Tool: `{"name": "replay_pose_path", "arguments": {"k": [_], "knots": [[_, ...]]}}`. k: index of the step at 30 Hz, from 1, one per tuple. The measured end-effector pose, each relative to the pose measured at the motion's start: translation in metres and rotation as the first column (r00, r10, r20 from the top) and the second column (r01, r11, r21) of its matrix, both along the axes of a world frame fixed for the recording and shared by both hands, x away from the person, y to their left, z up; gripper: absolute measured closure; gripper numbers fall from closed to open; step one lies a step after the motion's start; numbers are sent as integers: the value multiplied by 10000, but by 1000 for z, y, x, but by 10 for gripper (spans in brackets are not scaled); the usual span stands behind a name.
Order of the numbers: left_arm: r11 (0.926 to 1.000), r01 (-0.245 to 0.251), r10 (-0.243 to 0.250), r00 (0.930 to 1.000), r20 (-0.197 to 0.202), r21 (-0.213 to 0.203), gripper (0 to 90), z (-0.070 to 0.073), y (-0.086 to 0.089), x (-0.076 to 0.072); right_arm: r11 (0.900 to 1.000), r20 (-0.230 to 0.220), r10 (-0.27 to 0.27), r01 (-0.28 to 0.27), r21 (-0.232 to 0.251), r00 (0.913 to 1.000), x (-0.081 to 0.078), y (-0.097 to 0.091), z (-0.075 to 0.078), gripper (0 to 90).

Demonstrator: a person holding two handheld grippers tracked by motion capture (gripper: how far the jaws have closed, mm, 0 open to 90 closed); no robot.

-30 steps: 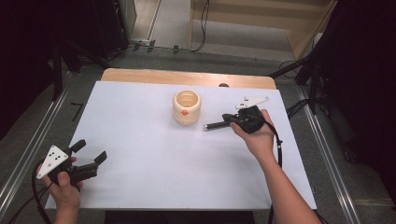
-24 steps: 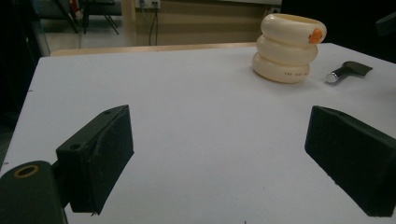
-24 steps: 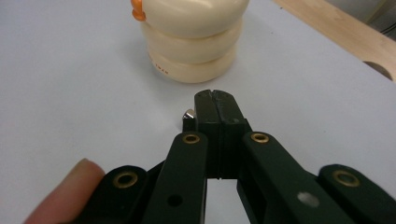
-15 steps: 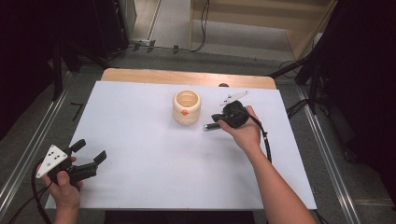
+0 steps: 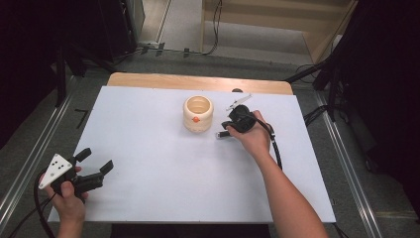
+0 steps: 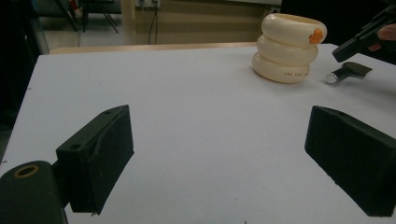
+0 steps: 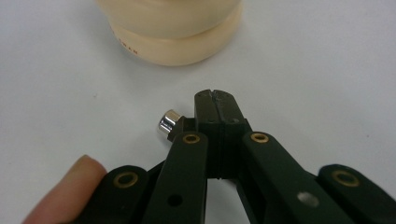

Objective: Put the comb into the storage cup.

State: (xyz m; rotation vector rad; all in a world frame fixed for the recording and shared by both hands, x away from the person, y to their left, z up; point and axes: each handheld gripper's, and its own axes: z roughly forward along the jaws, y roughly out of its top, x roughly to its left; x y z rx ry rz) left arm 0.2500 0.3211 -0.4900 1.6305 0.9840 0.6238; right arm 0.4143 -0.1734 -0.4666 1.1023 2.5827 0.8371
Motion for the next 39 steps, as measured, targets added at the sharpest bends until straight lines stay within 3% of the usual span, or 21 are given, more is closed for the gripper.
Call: {"name": "replay_pose_path", "arguments": {"k": [5, 18, 25, 33, 39], "knots": [[10000, -3, 3, 10000, -6, -6, 81, 0, 0, 0, 9991, -224, 95, -104, -421, 9997, 3, 11, -8, 883], [10000, 11, -11, 10000, -22, -5, 82, 0, 0, 1, 9972, -387, 229, -256, -708, 9990, 3, 12, -14, 883], [10000, 40, -40, 10000, -26, 34, 82, 0, -1, 1, 9962, -316, 284, -309, -813, 9991, -7, 7, -13, 883], [10000, 32, -31, 10000, -49, 90, 82, 0, -1, 1, 9896, -408, 527, -577, -1316, 9978, -22, -3, -16, 883], [9999, 22, -22, 10000, -59, 123, 82, 0, -1, 1, 9895, -450, 392, -450, -1375, 9982, -33, -13, -20, 883]]}}
